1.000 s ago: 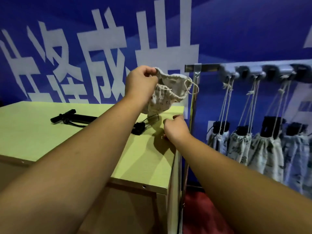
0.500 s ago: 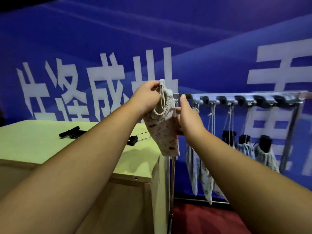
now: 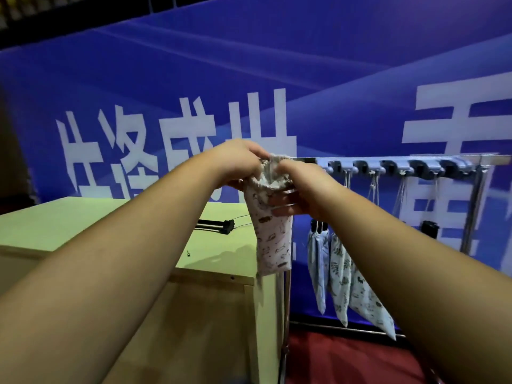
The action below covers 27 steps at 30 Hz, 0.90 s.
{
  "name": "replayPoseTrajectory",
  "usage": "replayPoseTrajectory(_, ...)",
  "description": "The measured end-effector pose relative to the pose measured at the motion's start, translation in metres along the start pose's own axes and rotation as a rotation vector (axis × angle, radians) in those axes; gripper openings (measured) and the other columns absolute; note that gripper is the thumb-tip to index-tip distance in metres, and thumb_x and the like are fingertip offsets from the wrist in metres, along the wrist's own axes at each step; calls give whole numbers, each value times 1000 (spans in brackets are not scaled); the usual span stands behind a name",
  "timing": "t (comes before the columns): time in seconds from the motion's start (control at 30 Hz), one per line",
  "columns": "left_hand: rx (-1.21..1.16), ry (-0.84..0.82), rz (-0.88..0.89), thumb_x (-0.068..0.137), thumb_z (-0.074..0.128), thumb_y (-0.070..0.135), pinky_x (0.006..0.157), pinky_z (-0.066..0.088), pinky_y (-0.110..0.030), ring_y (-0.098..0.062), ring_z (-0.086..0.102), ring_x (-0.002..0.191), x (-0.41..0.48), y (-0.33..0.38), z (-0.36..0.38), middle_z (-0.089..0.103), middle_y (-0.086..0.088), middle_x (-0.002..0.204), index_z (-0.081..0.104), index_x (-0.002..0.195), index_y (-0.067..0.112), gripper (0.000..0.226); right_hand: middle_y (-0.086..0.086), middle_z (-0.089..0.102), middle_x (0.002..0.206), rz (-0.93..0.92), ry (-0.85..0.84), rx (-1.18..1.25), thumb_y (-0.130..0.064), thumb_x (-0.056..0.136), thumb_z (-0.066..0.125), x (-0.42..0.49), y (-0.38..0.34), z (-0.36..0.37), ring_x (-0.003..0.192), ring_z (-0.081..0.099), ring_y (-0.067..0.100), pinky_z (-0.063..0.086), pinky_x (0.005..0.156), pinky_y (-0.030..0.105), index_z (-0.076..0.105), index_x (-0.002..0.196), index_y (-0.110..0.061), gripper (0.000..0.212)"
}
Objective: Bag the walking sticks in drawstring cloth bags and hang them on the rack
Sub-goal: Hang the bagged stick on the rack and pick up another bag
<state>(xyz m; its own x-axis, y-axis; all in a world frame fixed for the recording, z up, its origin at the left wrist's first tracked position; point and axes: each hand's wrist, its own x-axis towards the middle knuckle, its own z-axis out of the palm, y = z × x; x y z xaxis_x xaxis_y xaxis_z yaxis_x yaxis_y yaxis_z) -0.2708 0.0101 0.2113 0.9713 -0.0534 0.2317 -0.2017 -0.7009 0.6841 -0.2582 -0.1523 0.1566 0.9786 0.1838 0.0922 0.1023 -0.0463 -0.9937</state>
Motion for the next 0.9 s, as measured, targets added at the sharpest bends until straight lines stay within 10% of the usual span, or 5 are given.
replayPoseTrajectory(0.37,41,65,-250,98,75,13,61,62,-31,-24,73,75,-35,-90,-69,78,-13,95,75,106,8,10,10,73,88,70,-176,-207,-34,103,59,9,27,54,71,69,21,68,75,48,72,115,-4,35)
replayPoseTrajectory(0.6,929,-158,-511,97,54,0,50,39,-28,-22,44,54,-58,-148,-53,52,-9,70,74,106,5,22,2,57,56,380,-446,-1037,-26,109,56,13,59,106,44,54,15,65,70,34,67,85,-11,30)
replayPoseTrajectory(0.9,865,-44,-563,91,68,7,67,51,-34,-22,54,64,-56,-204,-45,58,-9,80,67,87,6,5,5,47,60,388,-597,-1189,-22,112,42,28,93,148,49,50,18,67,76,38,63,93,-5,33)
